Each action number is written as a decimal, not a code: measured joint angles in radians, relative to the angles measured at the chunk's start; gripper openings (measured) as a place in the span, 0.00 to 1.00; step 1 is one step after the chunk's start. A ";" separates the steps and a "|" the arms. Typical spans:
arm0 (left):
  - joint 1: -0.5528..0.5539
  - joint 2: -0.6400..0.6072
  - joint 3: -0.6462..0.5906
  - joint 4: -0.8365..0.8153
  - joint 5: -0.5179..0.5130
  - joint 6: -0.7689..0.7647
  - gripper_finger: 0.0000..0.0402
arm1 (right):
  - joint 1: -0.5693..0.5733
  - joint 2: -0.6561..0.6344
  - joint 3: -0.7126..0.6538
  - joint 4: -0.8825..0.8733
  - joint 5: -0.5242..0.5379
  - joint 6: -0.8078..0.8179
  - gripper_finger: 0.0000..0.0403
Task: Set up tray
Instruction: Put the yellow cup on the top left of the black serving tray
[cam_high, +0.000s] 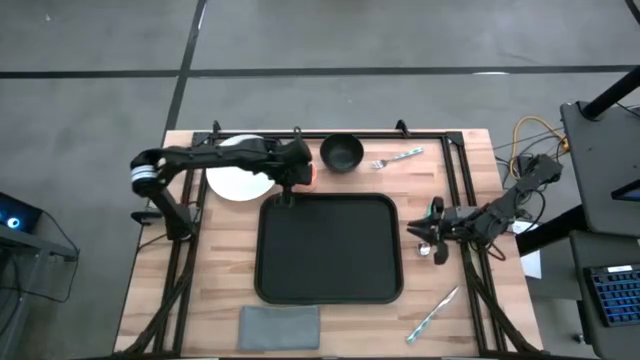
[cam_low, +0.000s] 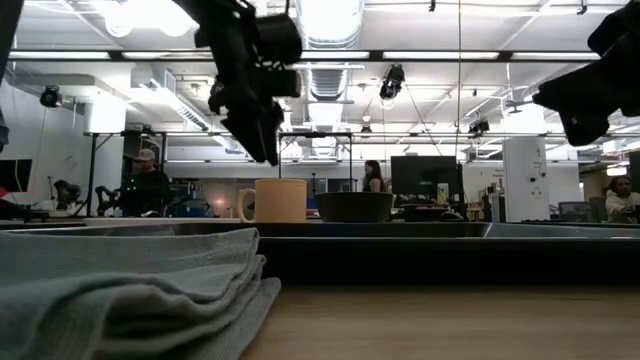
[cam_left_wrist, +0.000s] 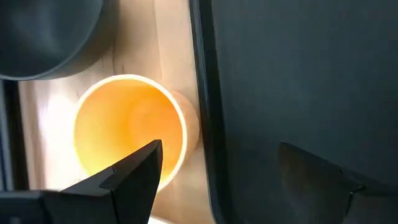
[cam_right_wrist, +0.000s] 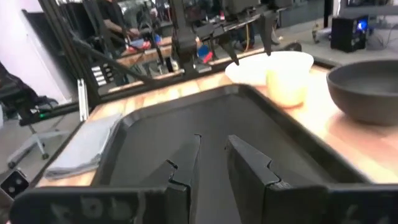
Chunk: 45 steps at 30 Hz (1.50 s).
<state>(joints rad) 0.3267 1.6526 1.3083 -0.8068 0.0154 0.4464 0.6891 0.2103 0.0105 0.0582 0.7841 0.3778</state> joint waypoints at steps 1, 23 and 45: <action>0.001 0.014 0.000 0.007 0.002 0.007 0.72 | 0.000 0.019 0.000 0.000 0.000 0.015 0.17; 0.064 0.084 -0.028 0.164 0.017 -0.104 0.72 | 0.000 0.171 0.000 0.092 0.000 0.085 0.17; 0.060 0.084 -0.124 0.342 -0.050 -0.264 0.52 | 0.000 0.171 0.000 0.118 0.001 0.015 0.17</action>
<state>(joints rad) 0.3867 1.7367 1.1842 -0.4651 -0.0341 0.1822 0.6891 0.3813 0.0101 0.1758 0.7849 0.3927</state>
